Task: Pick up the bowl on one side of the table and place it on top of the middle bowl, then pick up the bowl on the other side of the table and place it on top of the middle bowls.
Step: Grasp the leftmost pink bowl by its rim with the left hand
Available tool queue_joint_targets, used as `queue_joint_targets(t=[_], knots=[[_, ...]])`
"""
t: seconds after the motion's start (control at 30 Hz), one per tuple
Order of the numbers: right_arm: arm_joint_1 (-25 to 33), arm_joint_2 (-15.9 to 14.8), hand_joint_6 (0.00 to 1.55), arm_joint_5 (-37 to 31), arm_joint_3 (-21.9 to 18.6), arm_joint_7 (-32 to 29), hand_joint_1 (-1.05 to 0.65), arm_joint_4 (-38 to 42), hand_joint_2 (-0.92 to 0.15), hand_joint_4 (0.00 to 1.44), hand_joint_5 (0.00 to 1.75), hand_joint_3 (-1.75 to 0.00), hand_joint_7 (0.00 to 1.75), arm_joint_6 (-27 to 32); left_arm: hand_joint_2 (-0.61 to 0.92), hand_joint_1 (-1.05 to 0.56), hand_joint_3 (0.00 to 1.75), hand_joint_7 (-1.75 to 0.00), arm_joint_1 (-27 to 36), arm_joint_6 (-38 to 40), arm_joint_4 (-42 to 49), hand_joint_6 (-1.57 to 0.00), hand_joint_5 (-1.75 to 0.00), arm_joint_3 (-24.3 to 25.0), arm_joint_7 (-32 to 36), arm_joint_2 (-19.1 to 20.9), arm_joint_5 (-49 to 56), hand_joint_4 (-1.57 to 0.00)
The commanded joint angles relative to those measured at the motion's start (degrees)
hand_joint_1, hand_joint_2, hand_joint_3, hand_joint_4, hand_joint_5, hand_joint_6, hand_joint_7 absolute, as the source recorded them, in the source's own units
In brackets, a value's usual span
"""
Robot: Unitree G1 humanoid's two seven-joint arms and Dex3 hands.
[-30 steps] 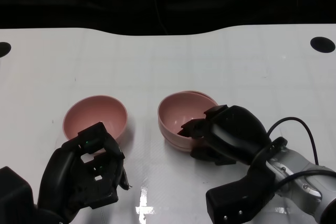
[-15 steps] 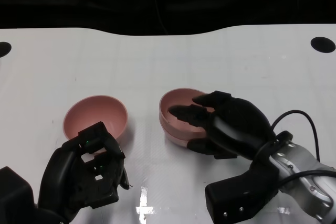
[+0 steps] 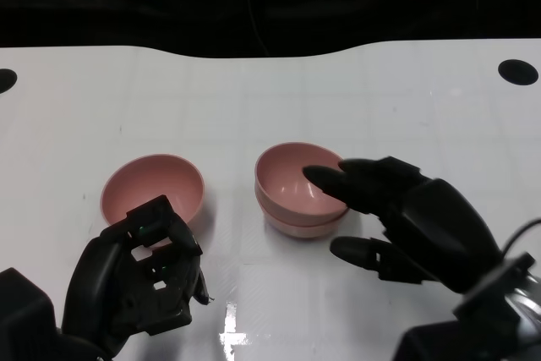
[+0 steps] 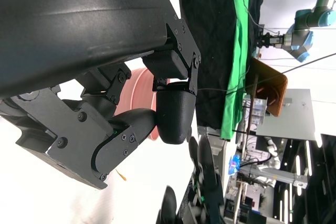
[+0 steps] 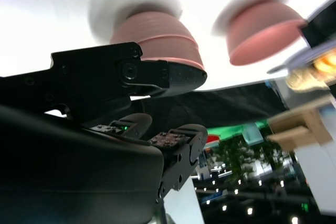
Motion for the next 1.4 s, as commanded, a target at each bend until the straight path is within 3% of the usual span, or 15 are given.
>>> queue_joint_targets(t=[0.03,0.13,0.33,0.37,0.4,0.47,0.5,0.57,0.7,0.8,0.93,1.0,1.13,1.27,1.4], knots=[[3.81,-0.37,0.47,4.33,-2.66,0.02,-0.56,-1.88,-0.92,0.29,0.55,-0.16,0.07,-2.23,0.43,-0.18,1.27,-1.58,-0.18,-0.02,0.15,-0.82,-1.7,0.5,0.44,0.49,0.02,-0.93],[7.3,0.06,0.59,8.47,-4.27,1.17,-0.41,-3.66,-0.92,0.35,0.69,-0.08,0.12,-3.58,0.43,-0.18,1.28,-1.58,-0.34,-0.41,0.41,-0.82,-1.7,0.65,0.21,0.46,-0.14,-0.93],[13.4,1.19,0.84,17.25,-6.79,3.56,-0.13,-5.53,-0.92,0.6,0.92,-0.15,0.25,-7.83,0.42,-0.18,1.29,-1.58,-0.66,-1.27,1.13,-0.81,-1.69,0.98,-0.46,0.72,-0.26,-0.92],[13.87,1.47,0.87,18.14,-7.1,3.88,-0.1,-5.48,-0.87,0.62,0.99,-0.26,0.29,-8.43,0.42,-0.18,1.29,-1.58,-0.66,-1.3,1.12,-0.8,-1.69,0.98,-0.49,0.76,-0.25,-0.92],[14.69,1.85,0.87,19.73,-7.5,4.46,-0.08,-5.64,-0.73,0.63,1.04,-0.55,0.34,-8.8,0.42,-0.18,1.29,-1.58,-0.63,-1.25,1.01,-0.8,-1.69,0.98,-0.41,0.77,-0.2,-0.91],[16.38,2.65,0.85,23.56,-8.18,5.9,-0.04,-6.11,-0.54,0.63,1.17,-0.96,0.5,-9.25,0.42,-0.17,1.29,-1.55,-0.65,-1.12,0.88,-0.8,-1.67,1.05,-0.25,0.77,-0.21,-0.9],[17.1,2.99,0.82,25.19,-8.47,6.66,-0.02,-6.45,-0.48,0.63,1.25,-1.09,0.62,-9.14,0.43,-0.17,1.27,-1.52,-0.67,-1.09,0.87,-0.8,-1.66,1.1,-0.21,0.74,-0.26,-0.88],[18.34,3.68,0.8,27.71,-9.03,8.04,-0.01,-7.27,-0.46,0.64,1.3,-1.17,0.76,-8.37,0.43,-0.18,1.25,-1.47,-0.7,-1.04,0.96,-0.8,-1.63,1.24,-0.21,0.67,-0.49,-0.87],[21.2,5.49,0.84,31.43,-10.41,9.86,-0.03,-9.18,-0.48,0.7,1.4,-1.19,0.91,-4.8,0.48,-0.19,1.11,-1.19,-0.98,-2.05,1.66,-0.81,-1.49,1.89,-0.77,0.27,-1.57,-0.81],[21.55,6.91,0.84,32.74,-11.21,10.68,-0.02,-8.53,-0.41,0.78,1.64,-1.33,1.1,-3.02,0.57,-0.22,0.93,-0.98,-1.42,-4.96,2.57,-0.77,-1.4,1.88,-0.37,0.72,0.33,-0.71],[21.19,8.04,0.84,33.08,-12.07,11.91,-0.01,-7.76,-0.38,0.81,1.68,-1.38,1.16,-1.9,0.61,-0.23,0.85,-0.94,-1.89,-7.59,3.41,-0.74,-1.38,1.63,0.54,1.9,3.26,-0.67],[20.61,8.54,0.85,33.48,-12.47,12.55,-0.01,-6.62,-0.36,0.86,1.68,-1.48,1.24,-1.36,0.73,-0.29,0.54,-0.68,-2.24,-9.36,3.72,-0.66,-1.23,1.6,1.49,2.92,6.27,-0.57],[19.34,9.47,0.86,34.25,-13.09,13.71,-0.03,-5.06,-0.3,0.92,1.74,-1.58,1.39,1.63,0.9,-0.37,0.15,-0.31,-3.57,-13.05,5.01,-0.62,-0.98,1.64,3.08,4.75,11.33,-0.48],[19.5,10.35,0.86,34.57,-13.53,14.44,-0.03,-5.75,-0.29,0.93,1.75,-1.6,1.42,4.04,0.92,-0.38,0.1,-0.25,-3.99,-14.15,4.78,-0.62,-0.94,1.48,4.18,6.16,14.23,-0.46],[20.17,11.28,0.81,34.61,-13.65,14.81,-0.04,-8.02,-0.31,0.97,1.75,-1.59,1.57,8.32,0.92,-0.47,0.08,-0.08,-4.22,-15.1,2.68,-0.5,-0.67,1.23,6.0,8.66,19.72,-0.41]])
